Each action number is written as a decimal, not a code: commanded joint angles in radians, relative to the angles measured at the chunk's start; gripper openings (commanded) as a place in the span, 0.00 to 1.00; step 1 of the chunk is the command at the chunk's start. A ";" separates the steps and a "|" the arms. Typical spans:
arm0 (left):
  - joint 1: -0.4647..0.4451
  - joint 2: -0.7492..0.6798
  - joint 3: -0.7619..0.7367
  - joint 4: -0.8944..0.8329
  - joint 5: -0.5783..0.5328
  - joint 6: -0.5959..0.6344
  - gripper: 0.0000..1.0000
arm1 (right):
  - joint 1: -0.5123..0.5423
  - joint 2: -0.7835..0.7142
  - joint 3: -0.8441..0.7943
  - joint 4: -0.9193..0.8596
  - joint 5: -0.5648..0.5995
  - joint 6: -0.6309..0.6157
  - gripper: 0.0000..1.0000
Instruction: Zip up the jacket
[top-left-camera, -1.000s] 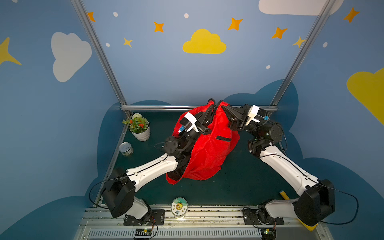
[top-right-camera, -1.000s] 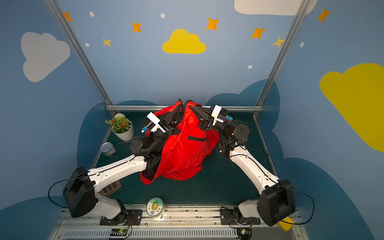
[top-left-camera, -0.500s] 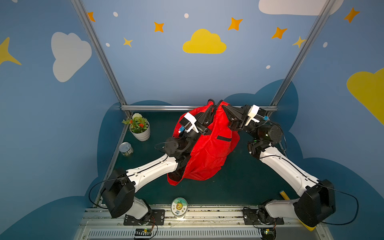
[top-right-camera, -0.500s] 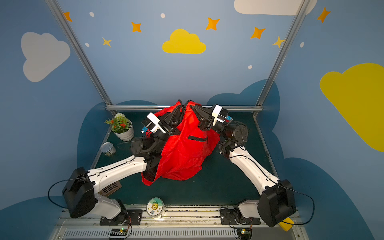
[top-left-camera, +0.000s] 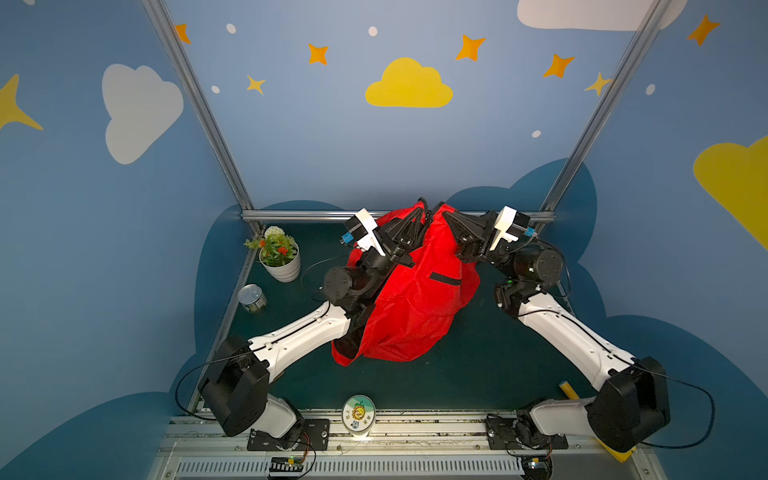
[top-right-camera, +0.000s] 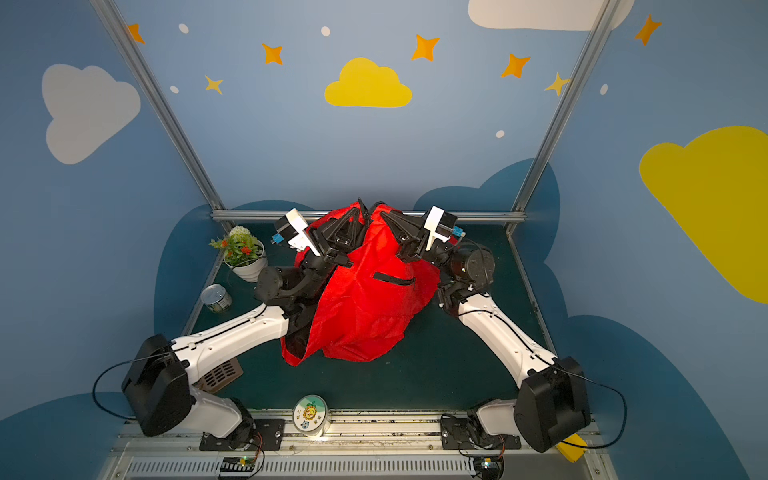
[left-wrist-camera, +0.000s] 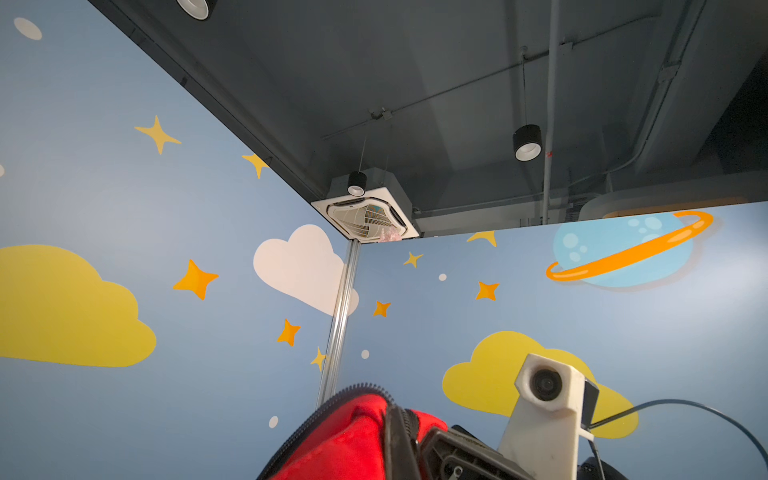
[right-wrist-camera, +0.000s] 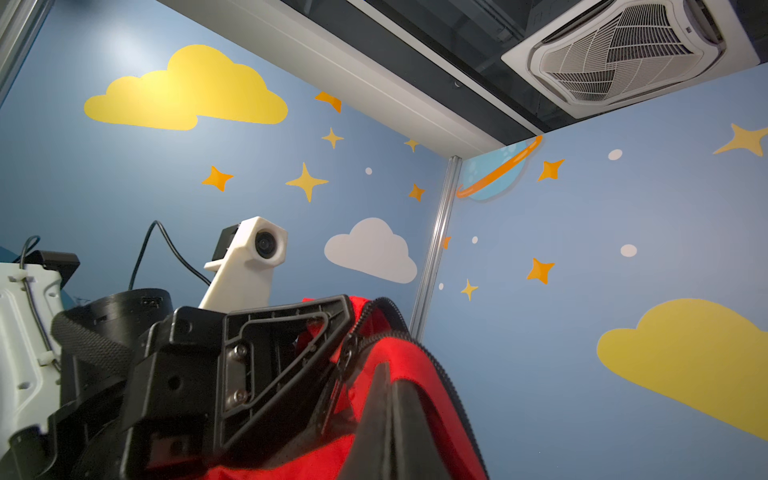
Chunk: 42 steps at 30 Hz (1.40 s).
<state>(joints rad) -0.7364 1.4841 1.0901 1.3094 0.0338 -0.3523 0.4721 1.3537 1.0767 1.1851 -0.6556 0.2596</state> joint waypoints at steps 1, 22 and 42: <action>0.026 -0.038 0.005 0.061 -0.039 -0.001 0.03 | -0.032 -0.023 0.029 0.080 0.065 0.075 0.00; 0.229 0.254 0.384 -0.431 0.192 -0.015 0.03 | -0.127 0.237 0.368 -0.551 0.264 0.085 0.00; 0.217 0.348 0.250 -0.343 0.255 -0.068 0.03 | -0.151 0.161 0.184 -0.645 0.255 0.132 0.00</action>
<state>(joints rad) -0.4984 1.8660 1.4616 0.8936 0.3367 -0.4252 0.3256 1.5810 1.3746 0.4534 -0.5068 0.3328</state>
